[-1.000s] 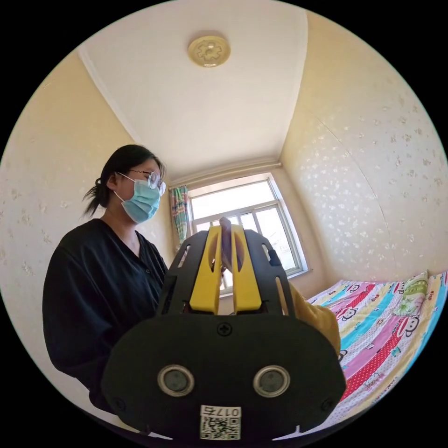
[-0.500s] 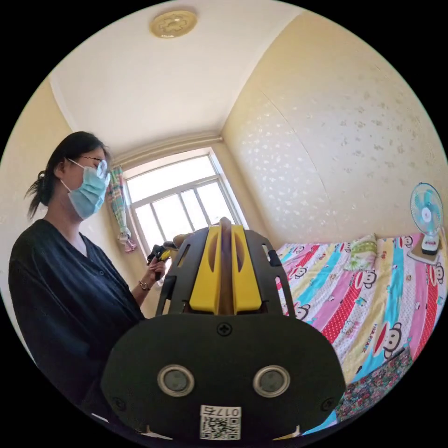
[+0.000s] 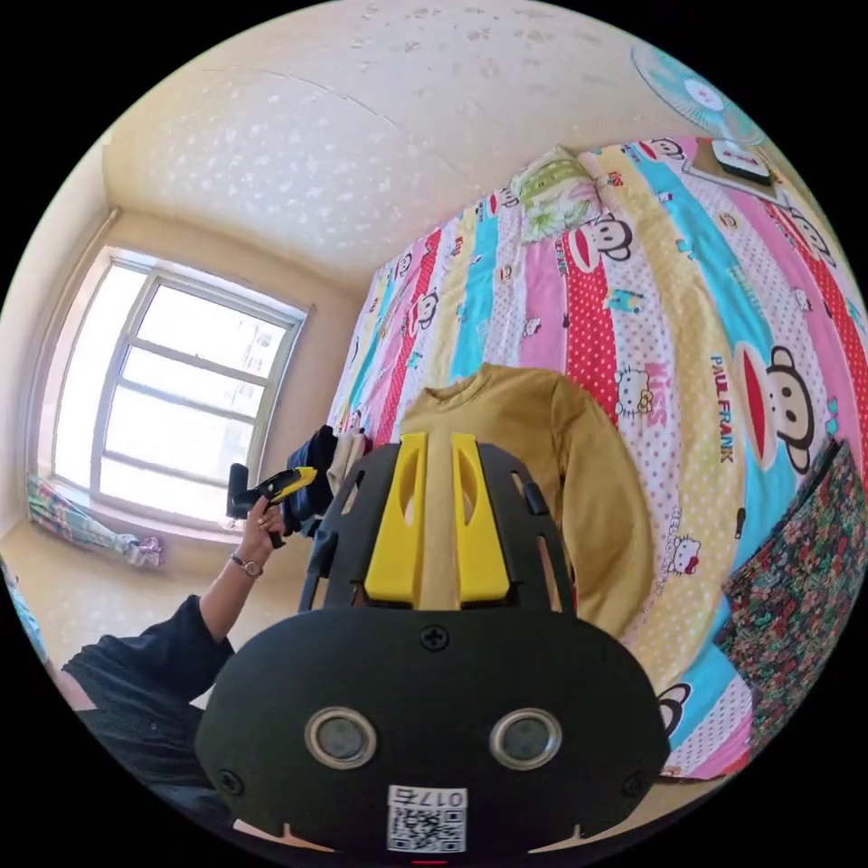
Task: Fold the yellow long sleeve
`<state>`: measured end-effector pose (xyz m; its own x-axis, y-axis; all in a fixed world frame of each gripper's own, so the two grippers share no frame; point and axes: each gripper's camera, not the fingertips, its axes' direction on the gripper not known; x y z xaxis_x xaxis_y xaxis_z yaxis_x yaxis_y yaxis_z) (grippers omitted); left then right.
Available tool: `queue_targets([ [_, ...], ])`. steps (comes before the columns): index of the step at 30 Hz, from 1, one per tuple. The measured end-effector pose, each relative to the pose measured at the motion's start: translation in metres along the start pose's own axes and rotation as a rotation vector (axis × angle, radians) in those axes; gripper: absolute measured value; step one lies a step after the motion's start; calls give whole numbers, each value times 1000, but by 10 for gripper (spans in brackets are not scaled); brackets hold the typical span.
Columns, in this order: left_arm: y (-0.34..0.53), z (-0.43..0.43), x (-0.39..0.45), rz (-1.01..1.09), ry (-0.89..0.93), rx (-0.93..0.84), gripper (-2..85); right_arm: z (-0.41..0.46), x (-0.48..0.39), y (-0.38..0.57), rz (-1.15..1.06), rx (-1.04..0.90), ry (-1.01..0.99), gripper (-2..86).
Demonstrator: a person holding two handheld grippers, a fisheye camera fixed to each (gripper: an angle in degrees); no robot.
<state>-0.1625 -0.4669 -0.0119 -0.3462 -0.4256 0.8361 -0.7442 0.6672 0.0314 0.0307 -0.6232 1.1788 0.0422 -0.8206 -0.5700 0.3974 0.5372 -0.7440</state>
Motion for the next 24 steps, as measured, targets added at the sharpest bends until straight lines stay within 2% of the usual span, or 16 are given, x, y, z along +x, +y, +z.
queue_targets([
  [5,91,101,-107,-140,-225,-224,128,93,129,156,250,-371,146,69],
  [7,120,122,-141,-203,-324,-293,137,98,162,200,346,-418,184,83],
  [9,147,144,-164,-168,-385,-356,113,93,192,227,432,-422,239,98],
  [12,151,145,-159,-88,-431,-354,83,78,239,246,577,-363,352,126],
  [14,139,142,-159,-77,-427,-420,29,79,274,251,690,-335,264,137],
  [16,120,130,-166,-40,-382,-532,18,85,298,252,826,-355,152,133],
  [18,96,76,-194,-40,-200,-565,12,83,311,246,903,-437,189,106],
  [19,90,56,-204,-48,-168,-546,12,77,315,236,882,-503,230,85],
  [22,70,-67,-274,-179,-182,-394,12,38,325,204,768,-629,361,53],
  [24,74,-162,-331,-327,-208,-245,17,-8,327,183,673,-602,455,48],
])
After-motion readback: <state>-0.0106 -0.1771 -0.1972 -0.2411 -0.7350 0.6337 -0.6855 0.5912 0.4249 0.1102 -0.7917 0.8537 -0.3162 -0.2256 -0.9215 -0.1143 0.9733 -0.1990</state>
